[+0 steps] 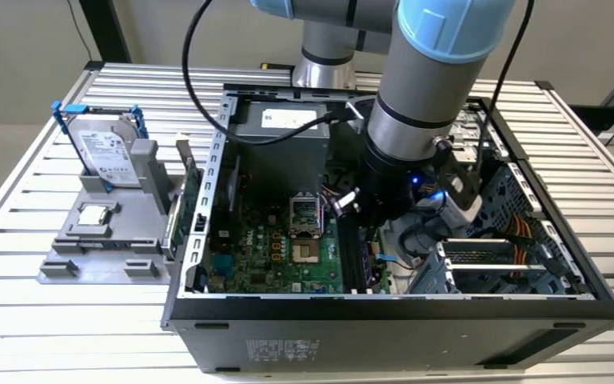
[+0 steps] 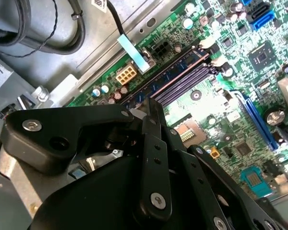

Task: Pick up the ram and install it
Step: 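Press down the ram until it locks into place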

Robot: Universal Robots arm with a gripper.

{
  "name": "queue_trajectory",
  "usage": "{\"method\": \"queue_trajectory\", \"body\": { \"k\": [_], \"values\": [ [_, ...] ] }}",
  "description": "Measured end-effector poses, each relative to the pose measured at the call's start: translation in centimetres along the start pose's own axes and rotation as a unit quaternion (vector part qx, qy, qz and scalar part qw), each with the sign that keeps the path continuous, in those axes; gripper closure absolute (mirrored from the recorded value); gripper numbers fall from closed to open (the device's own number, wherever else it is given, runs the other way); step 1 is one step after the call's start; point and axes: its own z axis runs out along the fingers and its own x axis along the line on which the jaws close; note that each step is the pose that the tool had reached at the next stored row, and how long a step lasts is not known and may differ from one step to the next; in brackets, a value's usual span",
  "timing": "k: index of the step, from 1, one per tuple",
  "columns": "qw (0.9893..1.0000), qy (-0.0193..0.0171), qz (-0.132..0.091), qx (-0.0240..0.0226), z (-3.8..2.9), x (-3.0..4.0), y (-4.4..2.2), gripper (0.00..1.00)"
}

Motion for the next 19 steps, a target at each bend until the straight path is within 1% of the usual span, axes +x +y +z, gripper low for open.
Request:
{"method": "queue_trajectory", "body": {
  "k": [4,7,11,14,16,19],
  "values": [
    [0.9998,0.0002,-0.022,0.0002,0.0,0.0,0.01,1.0],
    [0.9994,0.0003,-0.034,0.0003,0.0,-0.03,0.09,1.0],
    [0.9988,0.0004,-0.05,0.0003,0.0,-0.11,0.32,1.0],
    [0.998,0.0,-0.063,-0.0009,0.01,-0.12,0.36,1.0],
    [0.9974,-0.0008,-0.072,-0.0029,0.0,-0.12,0.37,1.0],
    [0.9959,-0.0018,-0.091,-0.0057,-0.01,-0.13,0.37,1.0]
  ]
}}
